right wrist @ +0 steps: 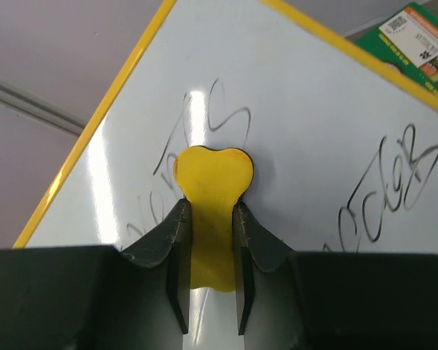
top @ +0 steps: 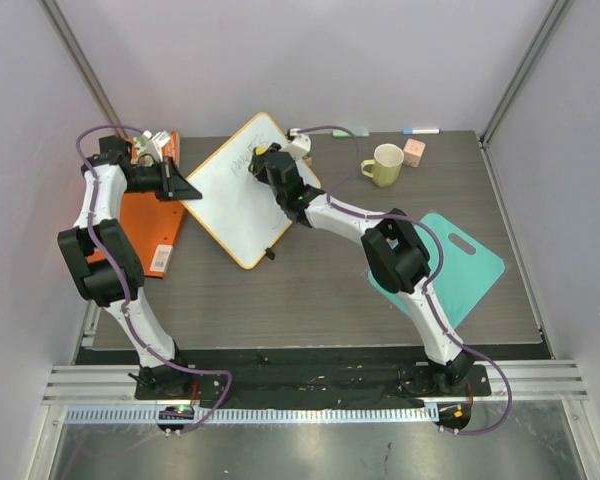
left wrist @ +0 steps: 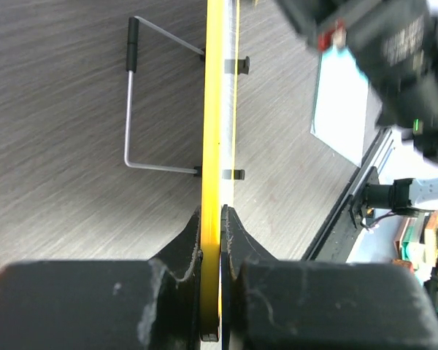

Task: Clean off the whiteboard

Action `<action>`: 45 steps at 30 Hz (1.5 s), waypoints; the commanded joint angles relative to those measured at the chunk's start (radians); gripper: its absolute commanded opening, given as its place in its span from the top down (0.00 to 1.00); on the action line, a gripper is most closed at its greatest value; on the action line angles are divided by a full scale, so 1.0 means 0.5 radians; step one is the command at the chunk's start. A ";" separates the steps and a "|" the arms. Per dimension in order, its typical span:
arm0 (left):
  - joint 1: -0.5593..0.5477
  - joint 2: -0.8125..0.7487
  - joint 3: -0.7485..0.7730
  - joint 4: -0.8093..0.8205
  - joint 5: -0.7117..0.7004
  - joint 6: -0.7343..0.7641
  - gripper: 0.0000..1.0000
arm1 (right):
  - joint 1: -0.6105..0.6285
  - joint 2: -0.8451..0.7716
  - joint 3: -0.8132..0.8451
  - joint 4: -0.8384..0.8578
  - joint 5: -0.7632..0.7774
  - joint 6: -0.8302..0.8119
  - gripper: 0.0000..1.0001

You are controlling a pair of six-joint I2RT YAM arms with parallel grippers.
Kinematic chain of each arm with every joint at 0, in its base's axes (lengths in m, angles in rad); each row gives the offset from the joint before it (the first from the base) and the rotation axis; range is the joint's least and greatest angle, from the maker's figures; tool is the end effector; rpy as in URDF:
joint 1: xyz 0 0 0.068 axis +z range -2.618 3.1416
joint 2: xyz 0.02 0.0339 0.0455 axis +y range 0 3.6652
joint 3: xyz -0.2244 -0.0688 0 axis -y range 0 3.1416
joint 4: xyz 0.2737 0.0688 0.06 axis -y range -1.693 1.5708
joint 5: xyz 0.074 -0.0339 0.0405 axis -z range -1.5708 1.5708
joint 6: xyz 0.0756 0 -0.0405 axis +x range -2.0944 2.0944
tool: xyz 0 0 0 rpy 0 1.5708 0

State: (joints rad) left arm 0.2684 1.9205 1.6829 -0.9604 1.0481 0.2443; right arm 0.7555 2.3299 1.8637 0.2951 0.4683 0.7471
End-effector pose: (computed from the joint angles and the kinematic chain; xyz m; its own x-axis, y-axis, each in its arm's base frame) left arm 0.4201 0.0476 0.2141 -0.8297 -0.1030 -0.5486 0.3840 0.6080 -0.6949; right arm 0.4495 0.3765 0.1828 -0.2867 0.5630 -0.7752 -0.1271 0.7796 0.6132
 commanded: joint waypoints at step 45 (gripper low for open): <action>-0.067 -0.252 -0.108 -0.089 -0.446 0.407 1.00 | -0.189 0.301 0.463 -0.532 -0.400 -0.043 0.99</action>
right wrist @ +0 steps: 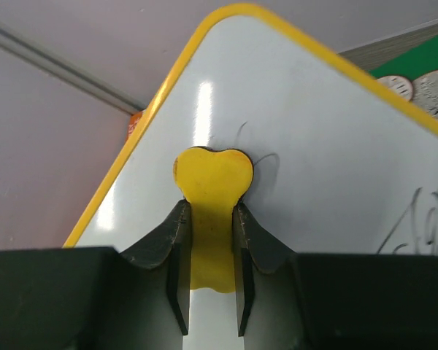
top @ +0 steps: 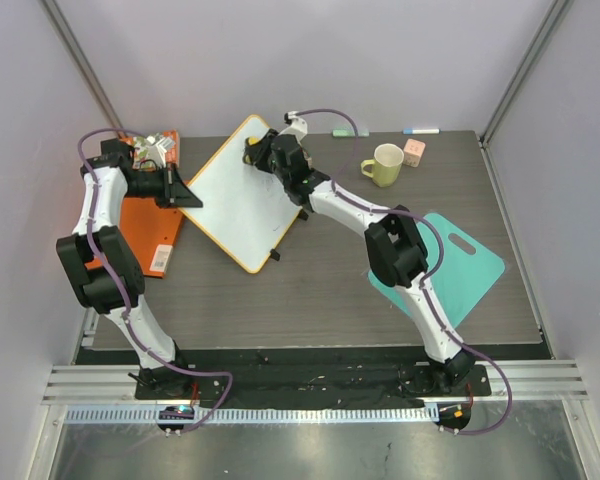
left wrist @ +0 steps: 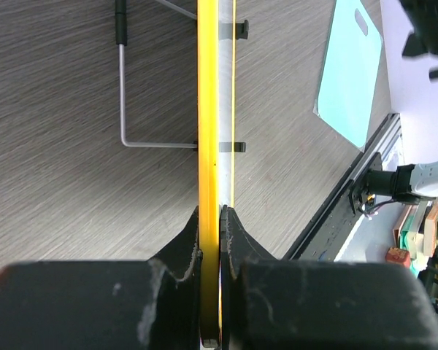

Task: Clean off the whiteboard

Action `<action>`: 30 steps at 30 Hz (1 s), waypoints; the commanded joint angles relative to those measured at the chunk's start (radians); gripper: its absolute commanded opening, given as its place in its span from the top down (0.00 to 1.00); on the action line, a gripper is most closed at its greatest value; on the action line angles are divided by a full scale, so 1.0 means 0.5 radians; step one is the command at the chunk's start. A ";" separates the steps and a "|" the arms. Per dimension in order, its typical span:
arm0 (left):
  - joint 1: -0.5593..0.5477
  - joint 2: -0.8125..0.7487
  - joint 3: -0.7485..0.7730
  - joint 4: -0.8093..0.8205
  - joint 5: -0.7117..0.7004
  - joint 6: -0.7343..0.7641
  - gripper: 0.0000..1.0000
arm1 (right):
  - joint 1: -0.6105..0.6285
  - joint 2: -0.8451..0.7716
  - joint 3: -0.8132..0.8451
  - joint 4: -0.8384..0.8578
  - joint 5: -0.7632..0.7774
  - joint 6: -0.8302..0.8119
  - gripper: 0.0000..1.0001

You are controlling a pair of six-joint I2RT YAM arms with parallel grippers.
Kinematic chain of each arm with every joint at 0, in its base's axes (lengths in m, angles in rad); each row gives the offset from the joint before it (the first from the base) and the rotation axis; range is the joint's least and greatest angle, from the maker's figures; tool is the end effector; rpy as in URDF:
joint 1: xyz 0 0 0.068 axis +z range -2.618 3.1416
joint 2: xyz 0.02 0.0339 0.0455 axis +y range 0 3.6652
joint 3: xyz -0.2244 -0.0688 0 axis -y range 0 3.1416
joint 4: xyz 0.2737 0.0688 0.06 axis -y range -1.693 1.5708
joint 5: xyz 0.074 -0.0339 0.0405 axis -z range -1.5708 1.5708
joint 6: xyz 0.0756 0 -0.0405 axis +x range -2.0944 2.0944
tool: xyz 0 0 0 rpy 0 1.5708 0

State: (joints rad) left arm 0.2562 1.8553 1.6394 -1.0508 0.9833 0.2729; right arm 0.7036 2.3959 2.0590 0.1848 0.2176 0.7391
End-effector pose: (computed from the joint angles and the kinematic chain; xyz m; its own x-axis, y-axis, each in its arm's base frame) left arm 0.4008 0.0400 0.2183 -0.8617 -0.0713 -0.5024 0.3457 0.6423 -0.6840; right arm 0.4750 0.3816 0.2095 -0.4013 0.5221 -0.7526 -0.2688 0.7183 0.6417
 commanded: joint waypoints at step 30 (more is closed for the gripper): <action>-0.098 -0.204 -0.079 0.092 -0.417 0.393 1.00 | 0.182 0.080 0.052 -0.002 -0.591 -0.273 0.99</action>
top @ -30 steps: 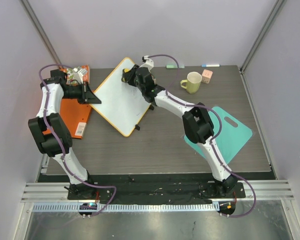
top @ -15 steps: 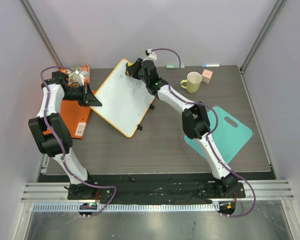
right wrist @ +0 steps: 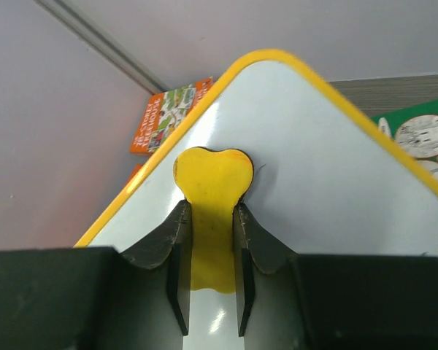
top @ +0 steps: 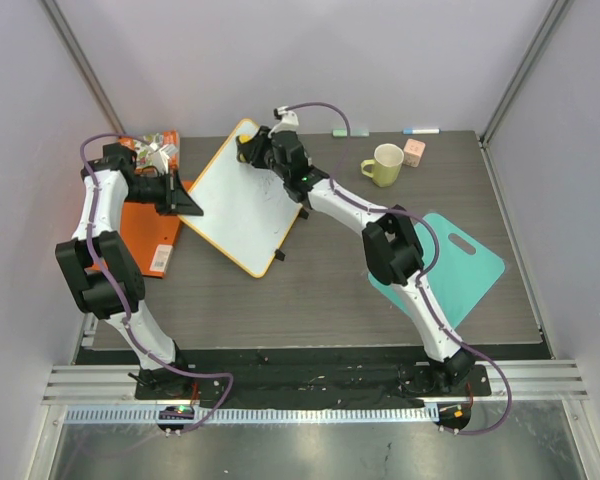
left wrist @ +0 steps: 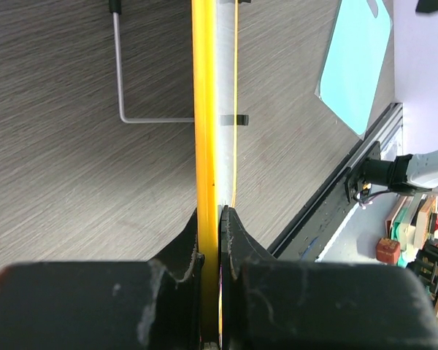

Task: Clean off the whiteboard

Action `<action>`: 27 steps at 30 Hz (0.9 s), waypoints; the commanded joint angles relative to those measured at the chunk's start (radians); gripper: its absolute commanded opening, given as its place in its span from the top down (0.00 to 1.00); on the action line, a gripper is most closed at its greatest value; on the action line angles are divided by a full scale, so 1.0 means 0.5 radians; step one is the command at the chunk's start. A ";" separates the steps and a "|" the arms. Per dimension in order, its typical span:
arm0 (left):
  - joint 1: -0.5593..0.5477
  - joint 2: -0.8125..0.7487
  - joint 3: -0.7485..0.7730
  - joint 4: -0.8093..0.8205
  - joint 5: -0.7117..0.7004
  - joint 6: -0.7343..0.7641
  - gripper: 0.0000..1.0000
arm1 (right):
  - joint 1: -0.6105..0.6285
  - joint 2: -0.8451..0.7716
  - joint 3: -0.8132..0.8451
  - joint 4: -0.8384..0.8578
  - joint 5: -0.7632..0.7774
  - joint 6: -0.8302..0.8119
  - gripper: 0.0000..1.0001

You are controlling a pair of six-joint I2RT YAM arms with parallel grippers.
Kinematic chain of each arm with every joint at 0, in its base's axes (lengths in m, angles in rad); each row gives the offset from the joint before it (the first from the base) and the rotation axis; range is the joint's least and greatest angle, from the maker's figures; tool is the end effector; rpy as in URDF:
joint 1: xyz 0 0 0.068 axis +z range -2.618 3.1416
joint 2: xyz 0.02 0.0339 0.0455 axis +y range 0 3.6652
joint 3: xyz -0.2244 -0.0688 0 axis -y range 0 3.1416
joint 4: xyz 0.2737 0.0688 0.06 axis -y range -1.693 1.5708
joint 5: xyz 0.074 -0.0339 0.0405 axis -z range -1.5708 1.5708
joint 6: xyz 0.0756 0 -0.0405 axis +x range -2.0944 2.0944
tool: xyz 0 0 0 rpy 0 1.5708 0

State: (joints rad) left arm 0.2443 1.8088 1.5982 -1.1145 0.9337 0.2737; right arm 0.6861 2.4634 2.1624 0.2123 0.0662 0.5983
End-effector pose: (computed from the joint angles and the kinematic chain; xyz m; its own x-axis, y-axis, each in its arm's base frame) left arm 0.3854 0.0334 0.2176 -0.8937 -0.0571 -0.4449 0.2985 0.6647 -0.6849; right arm 0.4850 0.3907 0.2172 -0.3840 0.4120 -0.8263 -0.4416 0.7040 0.5562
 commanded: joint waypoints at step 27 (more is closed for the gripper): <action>-0.075 -0.108 -0.061 0.223 -0.352 0.462 1.00 | -0.056 0.049 -0.125 0.164 0.491 0.432 0.99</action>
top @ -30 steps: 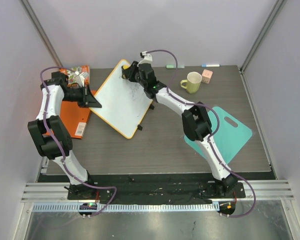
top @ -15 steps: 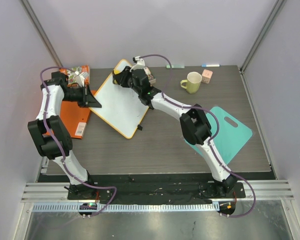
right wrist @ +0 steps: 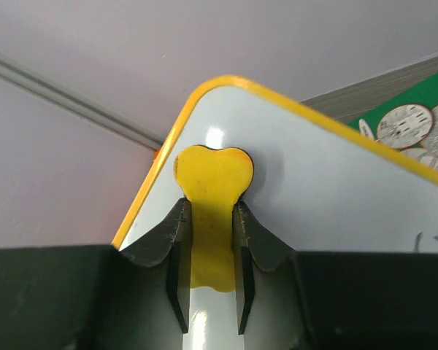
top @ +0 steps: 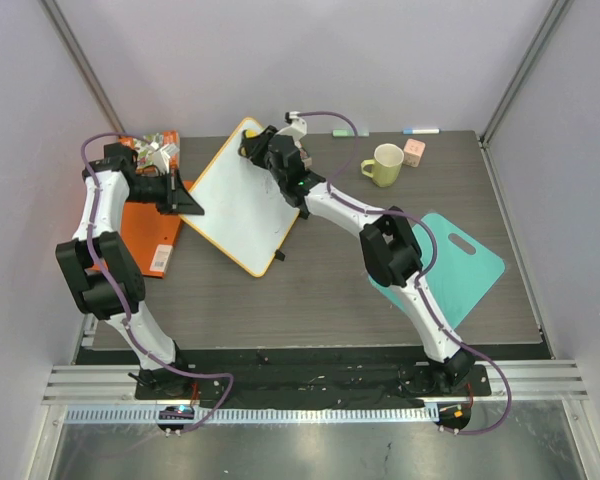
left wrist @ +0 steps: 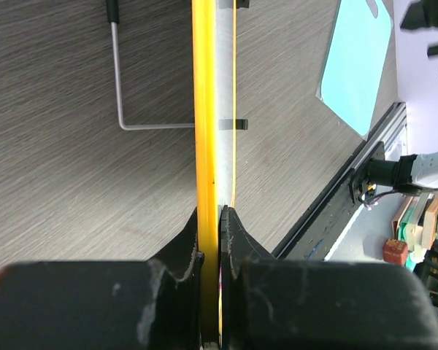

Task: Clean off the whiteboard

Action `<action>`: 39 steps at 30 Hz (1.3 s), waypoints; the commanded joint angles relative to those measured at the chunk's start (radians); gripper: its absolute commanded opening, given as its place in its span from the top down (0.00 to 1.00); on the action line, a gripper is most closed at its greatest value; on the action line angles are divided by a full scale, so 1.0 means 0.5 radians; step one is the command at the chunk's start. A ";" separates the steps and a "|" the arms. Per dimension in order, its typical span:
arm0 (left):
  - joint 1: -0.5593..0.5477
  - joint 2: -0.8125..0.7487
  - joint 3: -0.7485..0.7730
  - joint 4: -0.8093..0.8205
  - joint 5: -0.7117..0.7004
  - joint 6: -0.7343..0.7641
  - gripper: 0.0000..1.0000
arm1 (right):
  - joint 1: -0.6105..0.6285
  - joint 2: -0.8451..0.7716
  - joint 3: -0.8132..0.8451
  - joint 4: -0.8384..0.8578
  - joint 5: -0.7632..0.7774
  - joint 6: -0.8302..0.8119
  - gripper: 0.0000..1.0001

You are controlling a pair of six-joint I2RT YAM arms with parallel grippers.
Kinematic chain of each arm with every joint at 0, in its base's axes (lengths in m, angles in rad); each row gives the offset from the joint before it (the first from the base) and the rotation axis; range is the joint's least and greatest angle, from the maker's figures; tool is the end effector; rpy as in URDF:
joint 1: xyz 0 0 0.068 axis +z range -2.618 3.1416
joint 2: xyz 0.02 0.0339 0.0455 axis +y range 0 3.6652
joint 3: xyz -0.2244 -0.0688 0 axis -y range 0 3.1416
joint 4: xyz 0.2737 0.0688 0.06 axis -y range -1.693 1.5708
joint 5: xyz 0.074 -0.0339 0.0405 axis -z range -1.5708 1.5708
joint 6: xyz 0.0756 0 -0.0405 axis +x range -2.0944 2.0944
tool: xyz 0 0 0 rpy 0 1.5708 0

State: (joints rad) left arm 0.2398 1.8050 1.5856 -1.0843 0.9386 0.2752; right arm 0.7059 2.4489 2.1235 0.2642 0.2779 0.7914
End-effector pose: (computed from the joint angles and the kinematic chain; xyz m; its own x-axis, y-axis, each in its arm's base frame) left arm 0.3871 0.0319 0.2163 -0.8836 -0.0507 -0.4654 0.3186 0.6633 -0.6771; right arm 0.4835 0.3849 0.2172 -0.3282 0.6190 -0.7135 -0.2589 0.6674 0.6982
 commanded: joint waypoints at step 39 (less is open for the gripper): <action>-0.081 -0.088 -0.057 0.159 -0.368 0.456 1.00 | 0.064 -0.320 -0.604 0.009 -0.261 -0.077 0.99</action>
State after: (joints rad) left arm 0.2375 1.7737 1.5654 -1.1023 0.9253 0.2970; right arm 0.7261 2.3463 1.9396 0.3233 0.1703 0.6891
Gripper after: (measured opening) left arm 0.063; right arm 0.271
